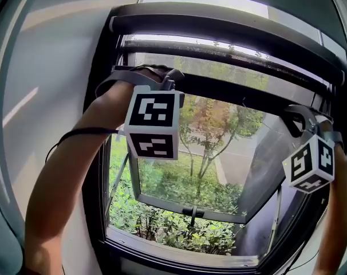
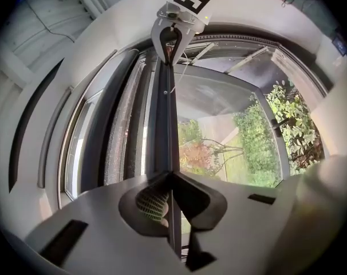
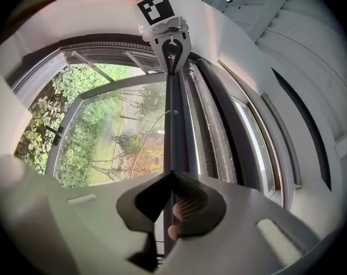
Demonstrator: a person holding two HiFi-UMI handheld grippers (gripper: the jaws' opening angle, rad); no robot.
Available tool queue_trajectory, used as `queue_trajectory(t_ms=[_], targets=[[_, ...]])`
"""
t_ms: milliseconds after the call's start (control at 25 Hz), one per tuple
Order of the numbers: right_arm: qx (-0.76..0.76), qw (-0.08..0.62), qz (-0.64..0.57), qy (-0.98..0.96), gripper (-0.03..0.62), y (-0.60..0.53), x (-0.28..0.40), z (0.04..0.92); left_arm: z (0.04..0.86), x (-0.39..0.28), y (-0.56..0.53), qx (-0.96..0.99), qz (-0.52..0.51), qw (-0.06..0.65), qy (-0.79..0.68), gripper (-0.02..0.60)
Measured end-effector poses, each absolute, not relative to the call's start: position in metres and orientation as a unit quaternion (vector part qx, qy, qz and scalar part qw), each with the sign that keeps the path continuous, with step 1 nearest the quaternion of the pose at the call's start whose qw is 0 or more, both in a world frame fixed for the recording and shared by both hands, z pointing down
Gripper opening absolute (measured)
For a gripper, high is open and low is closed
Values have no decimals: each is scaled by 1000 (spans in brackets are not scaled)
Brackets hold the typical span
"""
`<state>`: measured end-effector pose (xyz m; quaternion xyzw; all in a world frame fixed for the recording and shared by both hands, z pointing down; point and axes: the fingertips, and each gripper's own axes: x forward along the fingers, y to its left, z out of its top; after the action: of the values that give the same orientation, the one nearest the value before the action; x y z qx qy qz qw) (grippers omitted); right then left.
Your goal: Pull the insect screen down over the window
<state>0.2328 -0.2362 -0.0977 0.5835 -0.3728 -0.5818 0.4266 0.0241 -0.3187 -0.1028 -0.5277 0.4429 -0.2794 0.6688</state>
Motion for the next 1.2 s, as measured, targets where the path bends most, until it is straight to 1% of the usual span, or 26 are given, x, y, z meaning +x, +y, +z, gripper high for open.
queue_trajectory(t_ms=[320, 680, 1040, 1200], targets=[[580, 431, -581, -375, 29, -236, 230, -77, -81, 22, -319, -535, -276, 668, 437, 26], [569, 440, -575, -390, 28, -235, 231, -42, -49, 22, -318, -544, -299, 657, 427, 26], [572, 434, -580, -385, 28, -235, 231, -6, -12, 23, -316, -543, -304, 652, 433, 25], [585, 423, -582, -375, 28, -236, 232, 2, -4, 23, -317, -523, -297, 661, 448, 25]])
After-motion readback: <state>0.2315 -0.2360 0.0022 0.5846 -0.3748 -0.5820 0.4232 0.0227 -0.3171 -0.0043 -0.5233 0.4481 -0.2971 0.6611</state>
